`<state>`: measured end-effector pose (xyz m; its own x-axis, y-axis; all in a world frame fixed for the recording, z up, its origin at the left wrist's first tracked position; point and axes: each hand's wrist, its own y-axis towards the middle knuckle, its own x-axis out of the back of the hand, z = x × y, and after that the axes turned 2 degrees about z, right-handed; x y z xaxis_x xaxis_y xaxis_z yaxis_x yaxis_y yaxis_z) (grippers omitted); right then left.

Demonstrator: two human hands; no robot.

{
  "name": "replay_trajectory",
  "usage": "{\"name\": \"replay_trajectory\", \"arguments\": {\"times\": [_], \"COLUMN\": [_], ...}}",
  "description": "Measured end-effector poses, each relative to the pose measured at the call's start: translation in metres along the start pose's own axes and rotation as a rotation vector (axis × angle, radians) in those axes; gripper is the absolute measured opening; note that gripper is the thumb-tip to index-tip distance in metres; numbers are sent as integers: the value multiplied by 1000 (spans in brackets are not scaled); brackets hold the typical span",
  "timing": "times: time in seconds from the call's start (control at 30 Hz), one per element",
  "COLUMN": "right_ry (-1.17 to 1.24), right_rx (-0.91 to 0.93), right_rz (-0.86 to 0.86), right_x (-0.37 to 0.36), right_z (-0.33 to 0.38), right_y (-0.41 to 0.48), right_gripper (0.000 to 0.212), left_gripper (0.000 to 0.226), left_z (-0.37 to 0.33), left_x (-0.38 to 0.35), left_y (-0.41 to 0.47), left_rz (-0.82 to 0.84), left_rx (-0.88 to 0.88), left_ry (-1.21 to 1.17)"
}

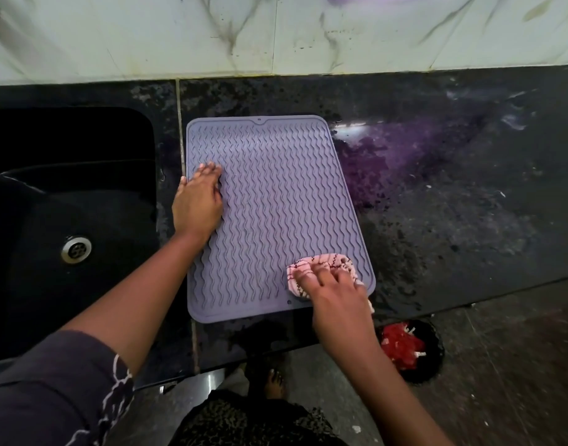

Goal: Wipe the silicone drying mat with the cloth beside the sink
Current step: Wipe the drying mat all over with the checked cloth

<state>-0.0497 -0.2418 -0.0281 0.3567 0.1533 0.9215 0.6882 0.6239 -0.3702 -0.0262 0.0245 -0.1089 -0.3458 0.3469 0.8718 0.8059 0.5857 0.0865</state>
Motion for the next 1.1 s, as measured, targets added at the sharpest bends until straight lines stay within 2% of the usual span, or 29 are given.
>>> {"name": "replay_trajectory", "arguments": {"times": [0.1,0.2,0.3,0.33,0.43,0.57,0.63,0.73,0.9,0.97,1.1], "right_ry": [-52,-29,23,9,17,-55,-76,-57,71,117,142], "right_rx": [9,98,188,172,56,-156,-214,-131,200,186,-23], "right_rz": [62,89,97,136,96,-11,-11,50,174,96,-196], "right_x": [-3,-11,-15,-15,-12,-5,-1,-2,-7,-4,-5], "right_z": [15,36,54,54,35,-12,-18,10,62,55,6], "right_y": [-18,-31,-38,-38,-39,-41,-39,-34,-31,-31,-1], "right_gripper": [53,53,42,42,56,47,45,44,55,60,58], "left_gripper": [47,48,48,48,47,47,47,47,47,47,46], "left_z": [-1,-2,-3,-3,-3,-2,-2,-3,-2,-2,-1], "left_x": [0,0,0,0,0,1,1,1,1,1,0], "left_y": [-1,-1,-2,-2,-1,-1,-2,-1,-1,-1,-1], "left_rz": [4,4,5,4,-2,3,6,8,6,2,-2], "left_rx": [7,10,3,1,5,8,9,10,6,1,-6], "left_ry": [5,11,19,19,19,23,27,33,26,28,30]}}
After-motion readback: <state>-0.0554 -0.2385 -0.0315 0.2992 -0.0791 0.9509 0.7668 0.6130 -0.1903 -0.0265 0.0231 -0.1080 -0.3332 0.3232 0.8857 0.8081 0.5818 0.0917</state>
